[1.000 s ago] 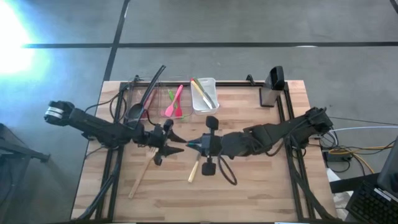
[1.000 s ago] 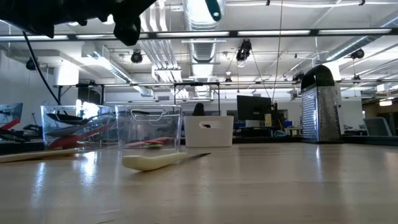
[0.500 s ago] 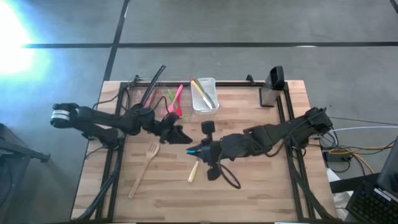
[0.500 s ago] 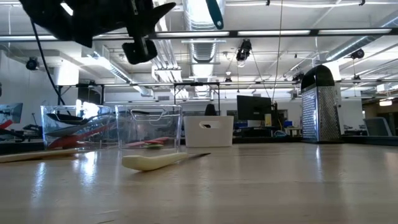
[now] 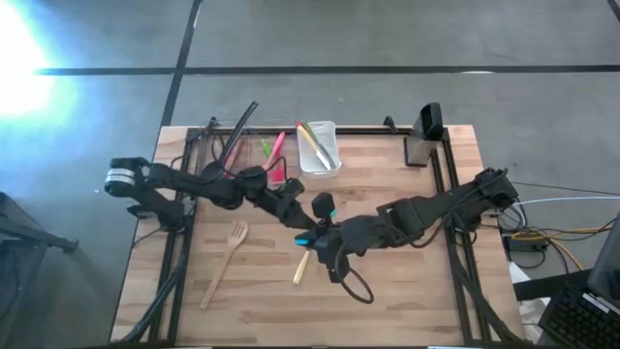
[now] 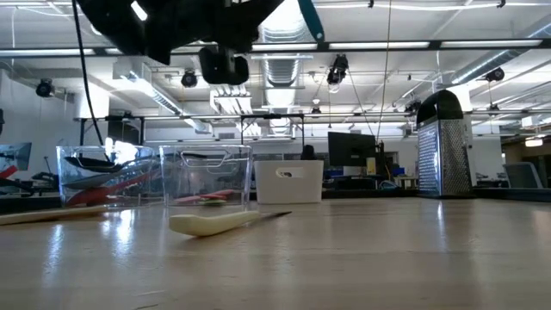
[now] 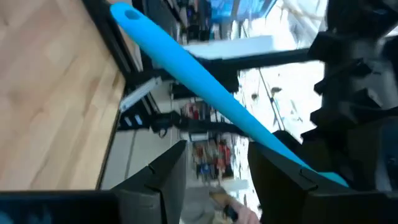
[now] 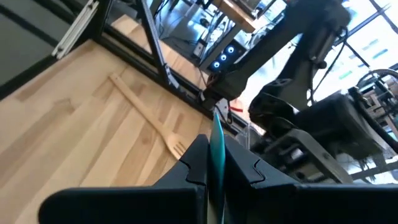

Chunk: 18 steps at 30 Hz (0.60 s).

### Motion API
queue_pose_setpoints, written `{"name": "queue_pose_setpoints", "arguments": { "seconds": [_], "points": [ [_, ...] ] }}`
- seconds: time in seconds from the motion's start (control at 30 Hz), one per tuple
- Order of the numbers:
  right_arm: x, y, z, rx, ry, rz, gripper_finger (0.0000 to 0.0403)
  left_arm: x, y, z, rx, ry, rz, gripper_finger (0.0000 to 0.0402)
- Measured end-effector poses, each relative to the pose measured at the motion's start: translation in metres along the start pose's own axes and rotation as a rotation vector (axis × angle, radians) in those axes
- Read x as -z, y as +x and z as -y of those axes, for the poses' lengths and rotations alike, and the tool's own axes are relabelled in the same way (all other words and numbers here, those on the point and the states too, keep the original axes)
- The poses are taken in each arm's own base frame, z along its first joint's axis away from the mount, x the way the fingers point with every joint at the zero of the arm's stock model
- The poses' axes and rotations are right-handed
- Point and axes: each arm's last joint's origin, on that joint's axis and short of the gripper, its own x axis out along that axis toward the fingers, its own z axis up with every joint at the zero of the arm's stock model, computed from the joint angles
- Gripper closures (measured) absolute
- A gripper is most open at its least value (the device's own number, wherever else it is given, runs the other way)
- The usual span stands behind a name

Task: Pick & Place Kitchen Items
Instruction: Put the blue spatula into the right transparent bin

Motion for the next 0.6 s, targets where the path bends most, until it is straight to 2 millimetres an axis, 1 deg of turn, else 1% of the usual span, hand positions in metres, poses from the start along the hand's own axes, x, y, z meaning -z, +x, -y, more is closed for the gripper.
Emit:
{"name": "queue_pose_setpoints", "arguments": {
  "seconds": [0.23, 0.4, 0.5, 0.6],
  "points": [
    [-0.005, -0.006, -0.013, -0.026, -0.038, 0.01, 0.039, -0.01, 0.015, 0.006, 0.024, 0.006, -0.043, 0.023],
    [-0.011, -0.013, -0.026, -0.016, -0.051, 0.013, 0.039, -0.011, 0.017, 0.005, 0.029, -0.011, -0.062, 0.023],
    [-0.014, -0.017, -0.029, -0.021, -0.047, 0.026, 0.039, -0.011, 0.017, 0.005, 0.029, -0.015, -0.063, 0.023],
    [-0.013, -0.016, -0.03, -0.02, -0.054, 0.022, 0.039, -0.012, 0.017, 0.009, 0.037, -0.009, -0.059, 0.023]
  ]
}}
